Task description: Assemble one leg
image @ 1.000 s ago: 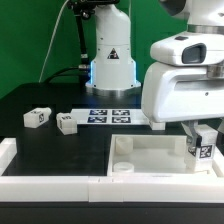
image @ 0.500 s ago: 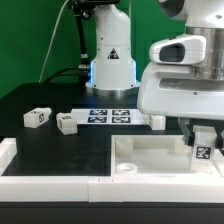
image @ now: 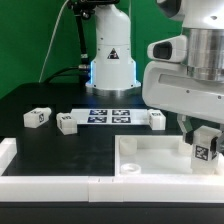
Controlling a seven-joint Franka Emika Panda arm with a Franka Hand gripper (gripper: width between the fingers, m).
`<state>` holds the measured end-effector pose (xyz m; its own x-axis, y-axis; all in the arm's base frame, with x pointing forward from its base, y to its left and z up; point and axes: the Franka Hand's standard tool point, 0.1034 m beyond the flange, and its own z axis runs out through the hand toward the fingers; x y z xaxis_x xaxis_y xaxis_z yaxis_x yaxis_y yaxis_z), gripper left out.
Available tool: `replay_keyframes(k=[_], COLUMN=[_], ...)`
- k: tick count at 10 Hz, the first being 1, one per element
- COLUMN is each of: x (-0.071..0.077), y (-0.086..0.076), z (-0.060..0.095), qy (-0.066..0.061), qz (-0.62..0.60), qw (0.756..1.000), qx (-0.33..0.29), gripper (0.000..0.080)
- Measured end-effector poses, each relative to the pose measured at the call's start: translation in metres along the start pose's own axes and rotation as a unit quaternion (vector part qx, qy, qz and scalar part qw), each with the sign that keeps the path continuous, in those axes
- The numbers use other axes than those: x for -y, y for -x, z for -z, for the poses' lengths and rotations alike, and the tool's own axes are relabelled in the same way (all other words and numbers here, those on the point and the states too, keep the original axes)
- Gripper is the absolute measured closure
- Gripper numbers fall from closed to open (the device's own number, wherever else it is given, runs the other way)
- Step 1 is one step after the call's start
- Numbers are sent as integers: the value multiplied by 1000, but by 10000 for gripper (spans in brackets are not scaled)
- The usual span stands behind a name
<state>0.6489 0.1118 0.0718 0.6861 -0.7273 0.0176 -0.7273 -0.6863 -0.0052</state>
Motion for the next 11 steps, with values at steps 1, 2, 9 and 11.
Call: replay_keyframes(k=[1, 2, 9, 11], x=[1, 3, 7, 9], y=[1, 3, 13, 15], z=[0, 0, -4, -3], qy=[-2, -5, -14, -17], qz=[-27, -54, 70, 180], qw=[1000, 999, 997, 984], qx=[2, 5, -2, -7], gripper=[409, 409, 151, 151])
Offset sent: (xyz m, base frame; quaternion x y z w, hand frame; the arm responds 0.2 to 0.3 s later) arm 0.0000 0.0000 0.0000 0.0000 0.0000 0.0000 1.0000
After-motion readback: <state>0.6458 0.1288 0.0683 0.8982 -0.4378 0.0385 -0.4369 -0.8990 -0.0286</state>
